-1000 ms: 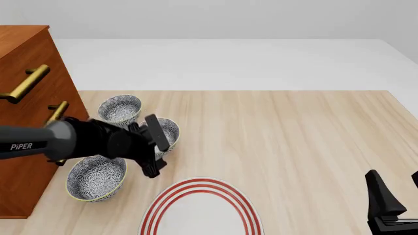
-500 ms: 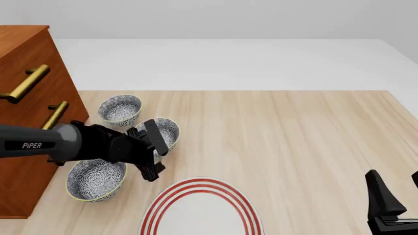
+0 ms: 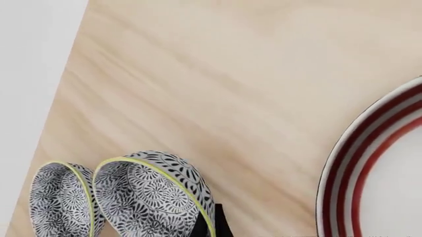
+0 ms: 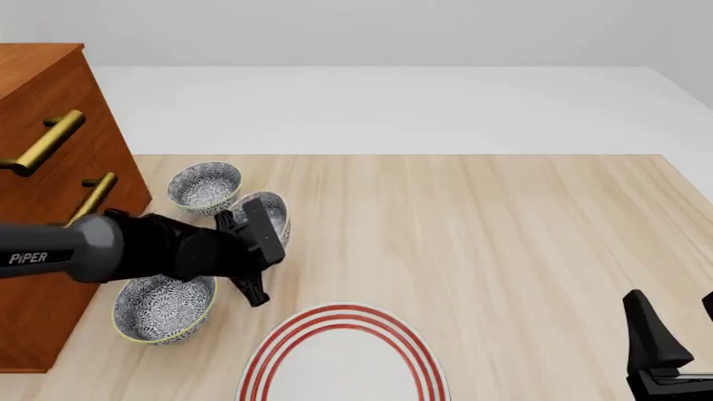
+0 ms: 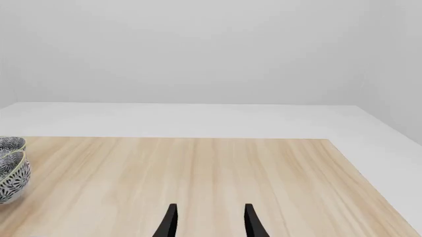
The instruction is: Pick up the bowl and put it in the middle on the plate.
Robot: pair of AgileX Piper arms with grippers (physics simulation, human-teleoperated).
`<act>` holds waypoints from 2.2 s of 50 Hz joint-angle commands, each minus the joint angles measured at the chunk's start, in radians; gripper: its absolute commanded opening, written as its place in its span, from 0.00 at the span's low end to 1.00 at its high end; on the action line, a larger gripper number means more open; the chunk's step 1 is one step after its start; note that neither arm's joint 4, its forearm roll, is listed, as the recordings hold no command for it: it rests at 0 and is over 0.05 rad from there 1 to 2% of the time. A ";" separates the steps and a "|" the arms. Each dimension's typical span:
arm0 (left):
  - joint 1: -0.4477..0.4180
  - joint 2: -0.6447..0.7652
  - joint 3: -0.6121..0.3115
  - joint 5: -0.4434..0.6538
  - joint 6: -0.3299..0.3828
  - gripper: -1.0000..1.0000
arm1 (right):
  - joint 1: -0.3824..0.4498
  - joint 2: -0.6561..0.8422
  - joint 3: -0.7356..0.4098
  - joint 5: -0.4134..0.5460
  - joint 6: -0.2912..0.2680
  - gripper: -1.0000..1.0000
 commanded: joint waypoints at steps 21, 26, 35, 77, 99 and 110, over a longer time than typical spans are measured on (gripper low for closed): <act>-0.107 -0.172 0.009 0.076 0.023 0.00 | 0.000 0.000 0.000 0.000 0.000 1.00; -0.150 -0.206 -0.011 0.112 0.010 0.00 | 0.000 0.000 0.000 0.000 0.000 1.00; -0.156 -0.282 0.045 0.128 0.089 0.00 | 0.000 0.000 0.000 0.000 0.000 1.00; -0.379 -0.554 0.128 0.357 0.143 0.00 | 0.000 0.000 0.000 0.000 0.000 1.00; -0.522 -0.572 0.131 0.400 0.087 0.00 | 0.000 0.000 0.000 0.000 0.000 1.00; -0.565 -0.569 0.155 0.400 0.092 0.00 | 0.000 0.000 0.000 0.000 0.000 1.00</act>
